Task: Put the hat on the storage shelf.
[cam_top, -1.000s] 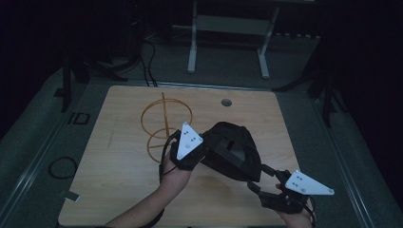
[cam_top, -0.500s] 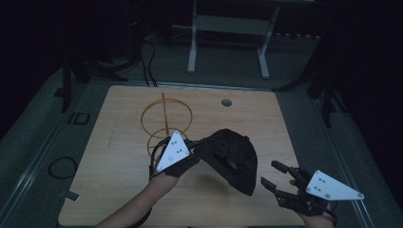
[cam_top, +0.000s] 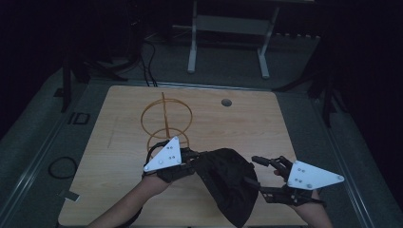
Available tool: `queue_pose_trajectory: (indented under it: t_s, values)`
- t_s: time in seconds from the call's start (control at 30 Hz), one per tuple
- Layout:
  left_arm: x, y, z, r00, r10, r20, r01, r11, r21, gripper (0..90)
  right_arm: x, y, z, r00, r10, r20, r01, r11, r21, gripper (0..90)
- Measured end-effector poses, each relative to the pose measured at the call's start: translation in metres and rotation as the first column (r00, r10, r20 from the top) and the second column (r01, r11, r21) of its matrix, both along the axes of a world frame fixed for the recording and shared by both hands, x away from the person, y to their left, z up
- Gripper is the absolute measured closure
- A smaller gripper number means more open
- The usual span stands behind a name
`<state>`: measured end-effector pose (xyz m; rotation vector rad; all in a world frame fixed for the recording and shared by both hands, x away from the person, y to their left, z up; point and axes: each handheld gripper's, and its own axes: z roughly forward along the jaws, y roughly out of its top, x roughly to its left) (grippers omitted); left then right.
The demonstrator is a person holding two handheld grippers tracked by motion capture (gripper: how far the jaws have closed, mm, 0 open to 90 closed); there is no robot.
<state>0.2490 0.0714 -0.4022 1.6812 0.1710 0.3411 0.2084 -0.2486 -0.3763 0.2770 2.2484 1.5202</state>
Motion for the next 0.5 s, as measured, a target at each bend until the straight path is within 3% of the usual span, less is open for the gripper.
queue_pose_trajectory:
  t_s: [0.1,0.2,0.37,0.5]
  values:
    - [0.0002,0.0004,0.0016,1.0,-0.002,-0.004,0.002,1.0,-0.006,88.2,0.0018,0.0052,-0.0012,0.9999,0.017,0.002,-0.017,0.9998,-0.013,44.3]
    - [0.0004,0.0011,0.0026,1.0,0.003,-0.002,-0.003,1.0,-0.007,88.3,0.0025,0.006,-0.0018,0.9998,0.021,0.006,-0.021,0.9997,-0.013,55.8]
    - [0.0003,-0.0003,0.0038,1.0,0.002,-0.005,-0.002,1.0,-0.006,88.2,0.0014,0.0073,-0.0024,0.9995,0.026,0.017,-0.025,0.9991,-0.035,84.0]
    - [0.0018,-0.0001,0.0031,0.9998,0.005,-0.017,-0.006,0.9999,-0.014,88.2,0.0014,0.0048,-0.0017,0.9997,0.01,0.021,-0.01,0.9999,-0.004,87.9]
